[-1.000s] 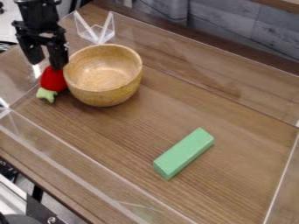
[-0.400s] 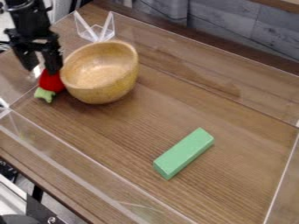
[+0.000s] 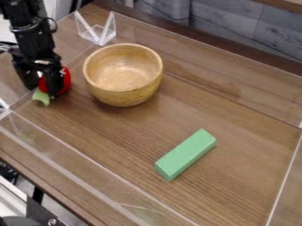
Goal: Move the red fruit to the right
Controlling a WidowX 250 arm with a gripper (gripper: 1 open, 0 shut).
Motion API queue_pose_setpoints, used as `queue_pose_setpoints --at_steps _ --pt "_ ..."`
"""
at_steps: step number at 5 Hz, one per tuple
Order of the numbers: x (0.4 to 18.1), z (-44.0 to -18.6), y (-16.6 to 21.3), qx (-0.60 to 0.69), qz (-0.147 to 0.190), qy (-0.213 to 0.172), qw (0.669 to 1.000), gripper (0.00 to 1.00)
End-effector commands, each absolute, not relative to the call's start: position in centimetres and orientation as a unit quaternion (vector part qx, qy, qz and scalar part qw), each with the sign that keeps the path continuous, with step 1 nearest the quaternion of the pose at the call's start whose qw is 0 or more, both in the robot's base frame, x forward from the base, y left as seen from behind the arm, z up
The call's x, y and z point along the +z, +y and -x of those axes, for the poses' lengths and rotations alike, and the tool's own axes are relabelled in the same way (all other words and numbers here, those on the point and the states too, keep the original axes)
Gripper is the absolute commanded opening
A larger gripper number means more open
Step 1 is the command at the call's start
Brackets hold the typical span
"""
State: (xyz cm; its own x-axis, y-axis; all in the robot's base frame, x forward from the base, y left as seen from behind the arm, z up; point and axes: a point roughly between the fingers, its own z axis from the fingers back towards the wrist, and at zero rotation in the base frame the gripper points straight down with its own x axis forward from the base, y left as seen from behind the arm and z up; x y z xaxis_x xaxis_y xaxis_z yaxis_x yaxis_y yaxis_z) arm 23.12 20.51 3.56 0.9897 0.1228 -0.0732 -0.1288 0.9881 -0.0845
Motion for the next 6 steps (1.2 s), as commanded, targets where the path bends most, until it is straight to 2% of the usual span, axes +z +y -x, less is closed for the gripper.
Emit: queue_pose_setpoints --at_steps 1,2,3,4,5,6 --pt "5.5 -24.6 21.3 0.041 0.024 0.021 0.999 1.00" --pt "5.2 -24.1 21.5 0.067 0.024 0.026 0.997 1.00" --pt "4.8 -23.5 21.5 0.091 0.023 0.032 0.995 0.00" --pt "4.9 -23.9 21.5 0.111 0.022 0.037 0.993 0.00" --pt "5.2 -24.2 21.5 0.130 0.021 0.042 0.990 1.00" --pt "3.9 -24.4 21.2 0.151 0.019 0.047 0.987 1.00"
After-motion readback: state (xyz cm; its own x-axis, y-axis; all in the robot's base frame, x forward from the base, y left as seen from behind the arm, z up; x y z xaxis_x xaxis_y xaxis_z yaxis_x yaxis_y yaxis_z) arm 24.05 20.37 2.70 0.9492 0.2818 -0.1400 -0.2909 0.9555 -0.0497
